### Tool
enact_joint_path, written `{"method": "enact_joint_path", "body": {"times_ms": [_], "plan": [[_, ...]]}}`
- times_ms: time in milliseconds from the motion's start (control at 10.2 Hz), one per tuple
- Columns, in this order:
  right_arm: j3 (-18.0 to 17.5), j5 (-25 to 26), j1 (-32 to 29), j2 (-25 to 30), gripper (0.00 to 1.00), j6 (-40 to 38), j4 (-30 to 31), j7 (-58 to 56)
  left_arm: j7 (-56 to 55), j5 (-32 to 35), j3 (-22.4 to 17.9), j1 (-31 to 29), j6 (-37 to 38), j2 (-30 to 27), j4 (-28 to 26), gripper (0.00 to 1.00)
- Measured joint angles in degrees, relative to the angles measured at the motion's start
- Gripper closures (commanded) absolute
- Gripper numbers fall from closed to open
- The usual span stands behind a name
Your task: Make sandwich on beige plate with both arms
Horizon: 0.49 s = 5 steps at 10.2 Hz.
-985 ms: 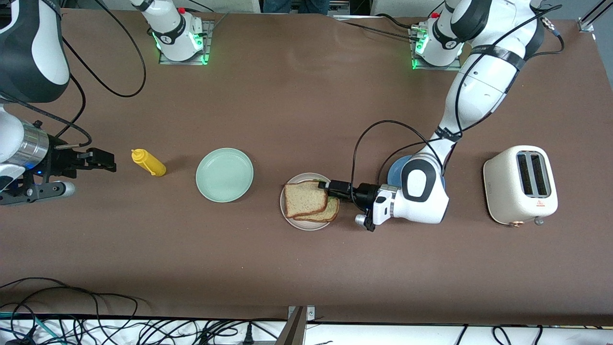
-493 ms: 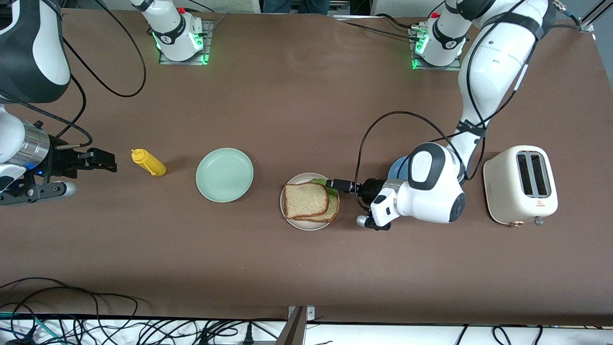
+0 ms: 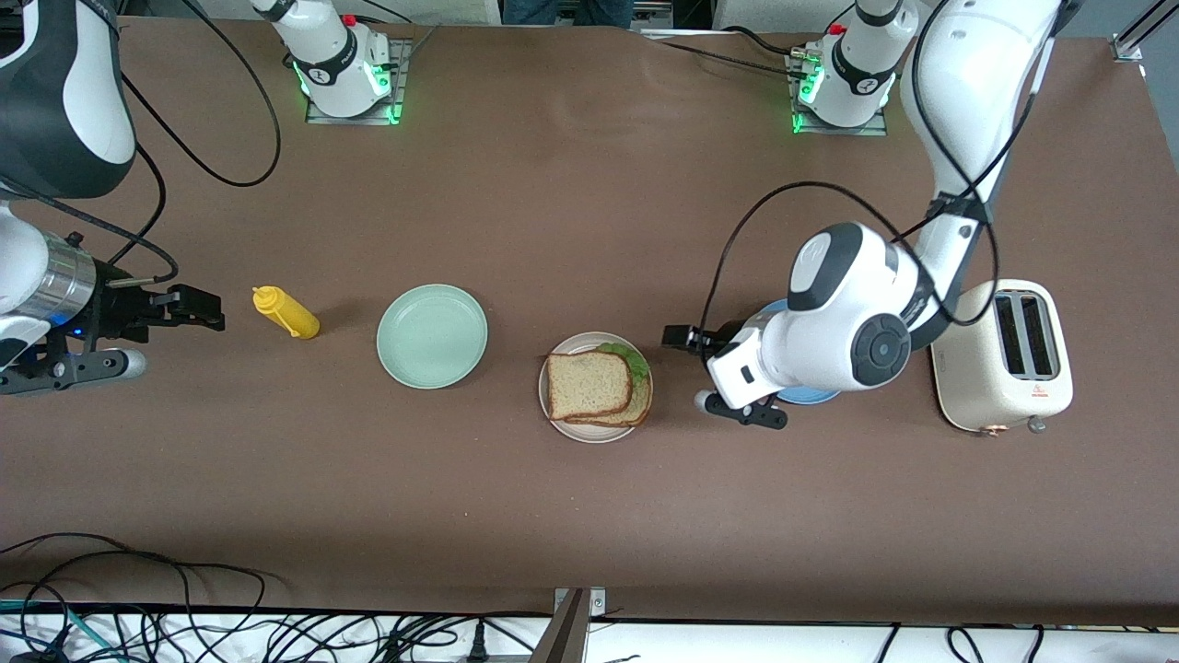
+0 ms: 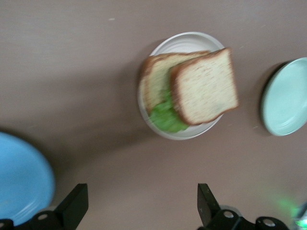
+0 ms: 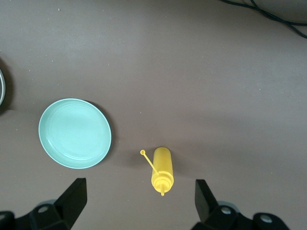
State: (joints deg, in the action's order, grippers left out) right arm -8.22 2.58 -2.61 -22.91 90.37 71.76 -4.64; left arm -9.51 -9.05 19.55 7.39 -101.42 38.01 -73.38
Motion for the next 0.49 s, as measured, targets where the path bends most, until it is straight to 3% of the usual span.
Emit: {"method": "enact_joint_path", "body": {"times_ms": [296,493], "plan": [[0.0,0.0,-0.2,0.0,0.00,0.1,0.1,0.0,-0.2,12.3,-1.4,-2.2,10.6,-8.2,0.1,0.00],[0.0,-0.3,-0.2,0.0,0.00,0.7,0.2,0.0,-0.2,13.9,-2.2,-4.0,13.8,-13.6,0.0,0.00]]}}
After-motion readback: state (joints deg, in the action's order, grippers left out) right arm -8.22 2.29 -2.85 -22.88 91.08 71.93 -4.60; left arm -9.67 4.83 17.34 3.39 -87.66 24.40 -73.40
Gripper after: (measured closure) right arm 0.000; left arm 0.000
